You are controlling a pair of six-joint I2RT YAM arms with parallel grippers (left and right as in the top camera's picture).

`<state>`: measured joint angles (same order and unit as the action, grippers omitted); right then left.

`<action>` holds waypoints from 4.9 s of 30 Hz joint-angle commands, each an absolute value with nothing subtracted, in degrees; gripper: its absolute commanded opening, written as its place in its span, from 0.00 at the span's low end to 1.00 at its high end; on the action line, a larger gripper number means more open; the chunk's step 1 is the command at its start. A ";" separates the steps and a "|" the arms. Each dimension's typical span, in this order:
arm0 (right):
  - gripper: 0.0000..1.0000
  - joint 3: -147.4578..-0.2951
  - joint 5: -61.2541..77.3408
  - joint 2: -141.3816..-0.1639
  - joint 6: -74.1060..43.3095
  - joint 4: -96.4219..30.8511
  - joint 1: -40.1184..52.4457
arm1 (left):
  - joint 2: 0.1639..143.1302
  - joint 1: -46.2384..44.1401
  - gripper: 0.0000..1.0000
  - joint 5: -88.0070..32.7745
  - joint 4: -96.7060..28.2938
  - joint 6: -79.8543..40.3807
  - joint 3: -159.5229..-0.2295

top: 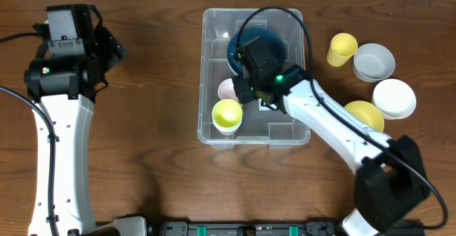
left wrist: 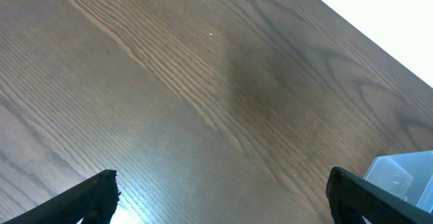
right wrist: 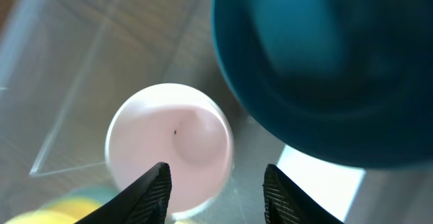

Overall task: Pack container
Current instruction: 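Carry the pink cup and set it in the container behind the yellow cup, then move the right gripper to the remaining yellow cup and grasp it, then carry the yellow cup and stack it onto the pink cup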

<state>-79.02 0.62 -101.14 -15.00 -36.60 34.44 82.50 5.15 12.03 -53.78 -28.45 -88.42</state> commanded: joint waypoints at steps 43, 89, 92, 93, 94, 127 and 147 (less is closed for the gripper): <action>0.62 -80.18 -2.70 -106.89 -17.89 -28.29 -6.70 | 82.41 5.23 0.98 12.67 -53.95 -28.10 -89.27; 0.01 -80.14 -1.87 -113.21 -17.08 -24.38 -6.70 | 82.41 5.23 0.98 12.67 -53.95 -28.10 -89.27; 0.01 -80.14 -1.87 -113.21 -17.06 -24.34 -6.70 | 82.41 5.23 0.98 12.69 -53.95 -28.10 -89.27; 0.01 -80.14 -1.85 -113.19 -17.04 -24.08 -6.70 | 82.41 5.23 0.98 12.67 -53.95 -28.10 -89.27; 0.01 -80.14 -1.41 -113.14 -16.93 -23.64 -6.70 | 82.41 5.23 0.98 12.69 -53.95 -28.10 -89.27; 0.01 -86.87 -1.02 -86.15 -11.14 -42.13 26.83 | 82.41 5.23 0.98 12.69 -53.95 -28.10 -89.27; 0.01 -86.87 -1.93 -99.02 -12.16 -43.68 35.11 | 82.41 5.23 0.98 12.67 -53.95 -28.10 -89.27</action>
<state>-86.48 -1.15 -98.70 -11.94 -43.33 34.48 82.50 5.15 12.03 -53.78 -28.45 -88.42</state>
